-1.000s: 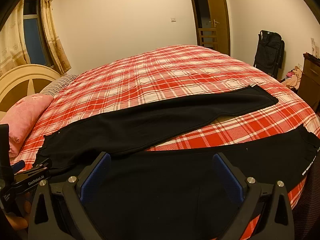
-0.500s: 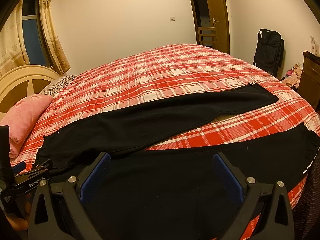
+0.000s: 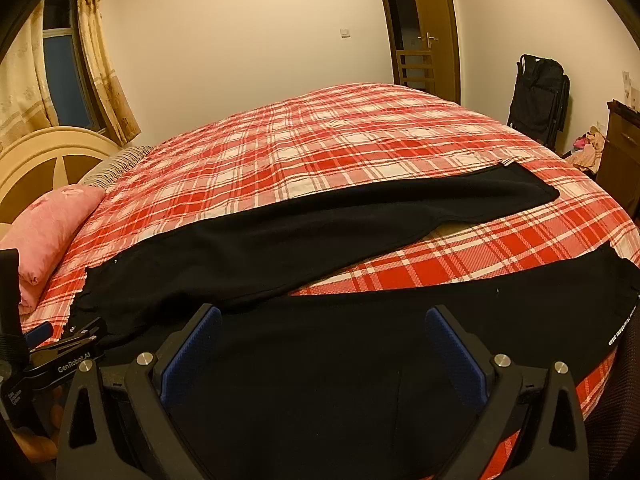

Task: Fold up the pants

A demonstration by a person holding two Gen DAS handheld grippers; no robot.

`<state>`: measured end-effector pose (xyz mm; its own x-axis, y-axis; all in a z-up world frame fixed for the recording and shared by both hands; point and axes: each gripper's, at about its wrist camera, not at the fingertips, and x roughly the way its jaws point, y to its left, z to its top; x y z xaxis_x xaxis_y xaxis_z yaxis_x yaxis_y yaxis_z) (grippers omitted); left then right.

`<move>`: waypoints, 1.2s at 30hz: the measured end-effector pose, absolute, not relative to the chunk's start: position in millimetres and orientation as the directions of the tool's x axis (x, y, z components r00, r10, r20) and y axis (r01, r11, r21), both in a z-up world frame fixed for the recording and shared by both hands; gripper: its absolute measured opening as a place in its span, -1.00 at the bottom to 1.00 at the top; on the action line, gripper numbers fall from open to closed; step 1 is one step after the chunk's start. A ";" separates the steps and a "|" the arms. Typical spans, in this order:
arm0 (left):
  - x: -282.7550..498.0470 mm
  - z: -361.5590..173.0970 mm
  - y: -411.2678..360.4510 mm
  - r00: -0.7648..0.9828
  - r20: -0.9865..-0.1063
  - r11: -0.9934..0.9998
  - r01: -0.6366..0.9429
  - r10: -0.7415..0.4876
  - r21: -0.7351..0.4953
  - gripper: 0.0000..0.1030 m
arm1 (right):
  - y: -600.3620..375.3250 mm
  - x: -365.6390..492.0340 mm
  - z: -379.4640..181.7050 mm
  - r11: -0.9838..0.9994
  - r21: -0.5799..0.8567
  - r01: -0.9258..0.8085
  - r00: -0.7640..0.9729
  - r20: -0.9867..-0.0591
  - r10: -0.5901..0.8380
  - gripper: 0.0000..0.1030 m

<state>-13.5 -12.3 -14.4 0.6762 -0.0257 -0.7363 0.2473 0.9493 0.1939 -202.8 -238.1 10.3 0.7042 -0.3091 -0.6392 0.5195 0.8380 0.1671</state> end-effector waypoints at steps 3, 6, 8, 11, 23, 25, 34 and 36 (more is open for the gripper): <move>-12.9 -16.2 -13.0 0.671 -0.741 0.949 0.252 -0.028 0.192 1.00 | -237.7 -201.1 8.1 0.839 0.165 0.519 0.701 -0.643 -0.308 0.98; -11.8 -19.2 -14.6 0.666 -0.746 0.948 0.255 -0.027 0.193 1.00 | -238.6 -198.3 5.5 0.839 0.160 0.520 0.696 -0.649 -0.308 0.98; -9.8 -22.8 -16.3 0.658 -0.752 0.946 0.260 -0.029 0.191 1.00 | -239.6 -194.1 0.5 0.840 0.154 0.520 0.686 -0.661 -0.304 0.98; -4.9 -31.9 -17.2 0.615 -0.785 0.942 0.300 -0.068 0.153 1.00 | -243.1 -183.0 -8.6 0.855 0.136 0.500 0.665 -0.692 -0.279 0.98; 77.8 -17.1 23.1 0.599 -0.795 0.973 0.222 -0.090 0.057 1.00 | -271.5 -23.6 -4.3 0.986 0.065 0.153 0.674 -0.736 -0.056 0.96; 100.4 -21.4 25.7 0.598 -0.800 0.979 0.190 -0.058 0.071 1.00 | -272.5 14.9 -10.9 0.990 0.088 0.111 0.660 -0.751 -0.007 0.93; 150.7 -63.1 22.4 0.524 -0.851 0.990 0.127 -0.016 0.060 1.00 | -227.4 119.9 -54.3 0.993 -0.004 -0.114 0.586 -0.808 0.064 0.72; 154.5 -68.8 19.1 0.529 -0.848 0.987 0.123 0.020 0.100 1.00 | -218.2 128.8 -65.9 0.986 -0.024 -0.168 0.558 -0.827 0.075 0.60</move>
<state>154.5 19.1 -68.8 0.5290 0.0204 -0.8484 0.1230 0.9873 0.1004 128.8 -218.2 -65.9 0.5577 0.0750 -0.8267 -0.1676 0.9856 -0.0237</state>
